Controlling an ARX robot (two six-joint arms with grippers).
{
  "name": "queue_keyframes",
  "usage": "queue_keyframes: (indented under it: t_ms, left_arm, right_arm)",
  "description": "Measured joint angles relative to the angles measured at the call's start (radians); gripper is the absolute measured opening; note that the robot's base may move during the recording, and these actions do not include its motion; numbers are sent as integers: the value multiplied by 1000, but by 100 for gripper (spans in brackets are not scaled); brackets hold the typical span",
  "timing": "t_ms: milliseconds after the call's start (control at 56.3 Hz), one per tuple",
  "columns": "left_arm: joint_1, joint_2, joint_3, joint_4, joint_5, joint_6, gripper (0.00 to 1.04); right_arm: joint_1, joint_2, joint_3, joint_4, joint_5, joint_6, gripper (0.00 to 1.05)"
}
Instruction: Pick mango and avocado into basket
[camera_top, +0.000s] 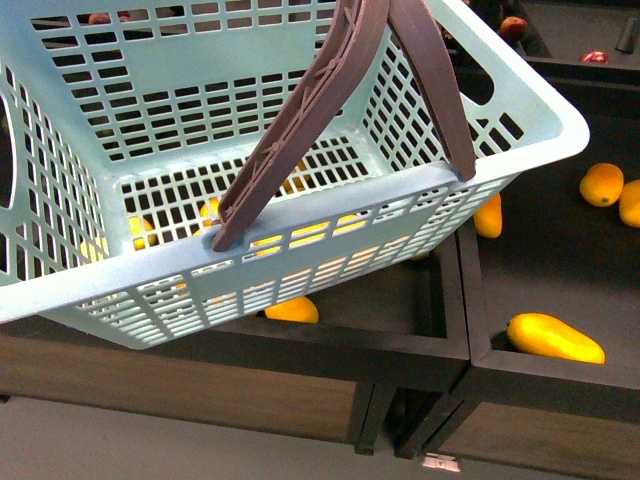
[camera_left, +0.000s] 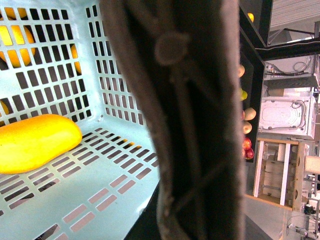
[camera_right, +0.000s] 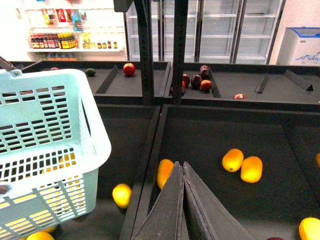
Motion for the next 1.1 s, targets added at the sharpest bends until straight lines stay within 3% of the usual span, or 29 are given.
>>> queue_keyframes:
  t_ms: [551, 640, 782, 1101]
  left_arm:
    - [0, 0, 0, 0, 0, 0, 6]
    - [0, 0, 0, 0, 1, 0, 6]
    - [0, 0, 0, 0, 0, 0, 6]
    - [0, 0, 0, 0, -1, 0, 6]
  right_arm:
    - [0, -198, 0, -197, 0, 0, 2]
    - [0, -315, 0, -349, -1, 0, 2]
    - [0, -362, 0, -367, -1, -2, 3]
    - [0, -362, 0, -367, -1, -2, 62]
